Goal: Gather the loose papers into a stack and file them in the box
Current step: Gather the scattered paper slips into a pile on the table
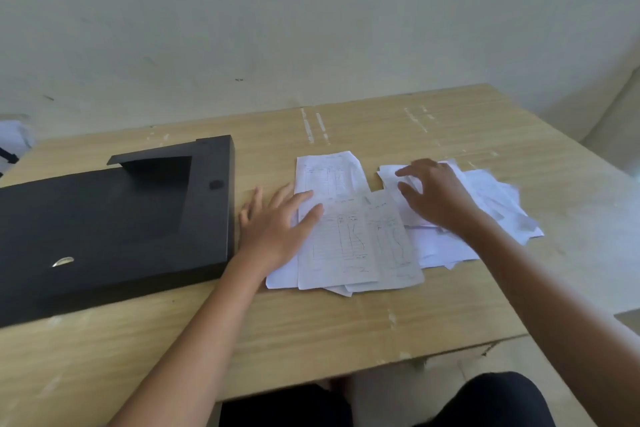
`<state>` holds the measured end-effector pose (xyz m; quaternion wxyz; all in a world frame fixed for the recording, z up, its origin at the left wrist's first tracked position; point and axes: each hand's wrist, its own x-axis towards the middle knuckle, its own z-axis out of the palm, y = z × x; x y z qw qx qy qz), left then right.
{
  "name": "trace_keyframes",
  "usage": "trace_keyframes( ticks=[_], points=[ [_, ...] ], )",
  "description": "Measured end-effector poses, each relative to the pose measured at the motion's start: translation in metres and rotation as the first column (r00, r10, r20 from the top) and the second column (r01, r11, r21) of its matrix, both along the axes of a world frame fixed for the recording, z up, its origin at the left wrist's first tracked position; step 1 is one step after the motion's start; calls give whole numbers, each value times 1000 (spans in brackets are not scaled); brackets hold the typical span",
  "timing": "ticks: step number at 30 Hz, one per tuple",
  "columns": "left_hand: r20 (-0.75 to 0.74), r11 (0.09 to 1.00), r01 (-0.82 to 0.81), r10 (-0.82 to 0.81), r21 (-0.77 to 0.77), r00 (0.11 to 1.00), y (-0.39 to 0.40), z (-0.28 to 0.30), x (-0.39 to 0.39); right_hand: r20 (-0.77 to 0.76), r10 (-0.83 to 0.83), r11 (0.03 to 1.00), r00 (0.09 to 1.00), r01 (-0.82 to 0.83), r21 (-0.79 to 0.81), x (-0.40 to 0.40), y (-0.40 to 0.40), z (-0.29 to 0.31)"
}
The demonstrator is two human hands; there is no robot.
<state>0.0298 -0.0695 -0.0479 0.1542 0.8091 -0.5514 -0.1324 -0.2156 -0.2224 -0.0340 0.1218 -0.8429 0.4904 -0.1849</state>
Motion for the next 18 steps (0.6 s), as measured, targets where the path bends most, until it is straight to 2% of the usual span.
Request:
trace_keyframes(
  ticks=[3, 6, 9, 11, 16, 18],
  points=[
    [-144, 998, -16, 8, -54, 990, 0, 5, 5, 0, -157, 986, 988, 156, -59, -18, 13, -14],
    [-83, 995, 16, -24, -94, 996, 4, 7, -5, 24, -280, 958, 960, 281, -65, -39, 19, -16],
    [29, 1000, -2, 2, -4, 1000, 4, 1, -31, -73, -251, 966, 965, 254, 39, -47, 25, -18],
    [58, 998, -47, 45, 33, 997, -1, -2, -50, -88, -201, 978, 976, 206, 42, -45, 31, -21],
    [66, 996, -85, 82, 40, 994, -10, -7, -76, -58, -74, 996, 996, 76, 45, -28, 48, -19],
    [61, 996, -83, 80, 35, 995, -11, -8, -76, 33, -117, 993, 993, 117, 1, -30, 50, -15]
  ],
)
